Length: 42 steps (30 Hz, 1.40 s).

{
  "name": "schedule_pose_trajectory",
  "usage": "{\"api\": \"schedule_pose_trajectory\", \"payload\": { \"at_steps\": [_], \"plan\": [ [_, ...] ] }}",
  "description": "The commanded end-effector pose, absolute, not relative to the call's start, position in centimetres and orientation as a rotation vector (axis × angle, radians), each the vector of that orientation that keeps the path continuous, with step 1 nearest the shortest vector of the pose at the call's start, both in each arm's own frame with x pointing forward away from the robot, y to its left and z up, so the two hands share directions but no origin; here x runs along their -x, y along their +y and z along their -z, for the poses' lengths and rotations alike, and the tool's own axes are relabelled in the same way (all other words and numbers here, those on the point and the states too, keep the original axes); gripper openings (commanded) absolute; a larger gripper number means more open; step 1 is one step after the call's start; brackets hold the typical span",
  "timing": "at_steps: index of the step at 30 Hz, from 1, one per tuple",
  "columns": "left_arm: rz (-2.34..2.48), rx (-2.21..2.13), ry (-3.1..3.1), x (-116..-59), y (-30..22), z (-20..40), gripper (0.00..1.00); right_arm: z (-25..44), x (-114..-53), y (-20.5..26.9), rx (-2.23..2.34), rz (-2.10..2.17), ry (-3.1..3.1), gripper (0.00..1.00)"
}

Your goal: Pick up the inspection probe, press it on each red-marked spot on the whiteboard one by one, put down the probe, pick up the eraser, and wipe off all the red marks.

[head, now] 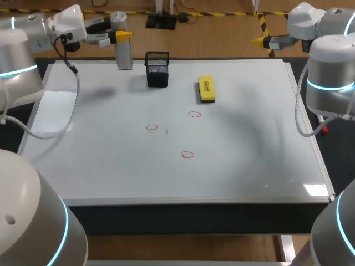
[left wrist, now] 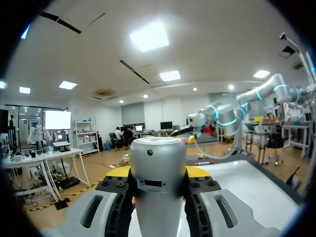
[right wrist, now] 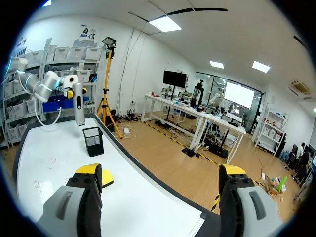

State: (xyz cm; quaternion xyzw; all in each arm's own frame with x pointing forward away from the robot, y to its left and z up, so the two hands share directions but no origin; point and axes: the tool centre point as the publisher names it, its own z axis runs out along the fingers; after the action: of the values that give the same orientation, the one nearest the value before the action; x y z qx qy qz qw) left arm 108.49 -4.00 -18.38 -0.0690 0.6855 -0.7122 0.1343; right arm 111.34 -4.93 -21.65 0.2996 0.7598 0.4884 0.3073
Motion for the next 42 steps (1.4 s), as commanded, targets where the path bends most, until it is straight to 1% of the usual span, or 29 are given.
{"api": "schedule_pose_trajectory", "payload": {
  "at_steps": [1, 16, 42],
  "plan": [
    [2.027, 0.248, 1.947, -107.1, -2.9, 18.7, 0.00, 21.6, -111.4, -4.9, -0.793, -1.291, 2.011, 1.00],
    [1.960, 0.367, 1.901, -106.3, 0.7, 20.9, 0.00, 21.6, -111.4, -4.9, -0.793, -1.291, 2.011, 1.00],
    [1.924, 0.415, 1.908, -106.1, 1.3, 21.4, 0.00, 21.6, -111.4, -4.9, -0.793, -1.291, 2.011, 1.00]
  ]
}}
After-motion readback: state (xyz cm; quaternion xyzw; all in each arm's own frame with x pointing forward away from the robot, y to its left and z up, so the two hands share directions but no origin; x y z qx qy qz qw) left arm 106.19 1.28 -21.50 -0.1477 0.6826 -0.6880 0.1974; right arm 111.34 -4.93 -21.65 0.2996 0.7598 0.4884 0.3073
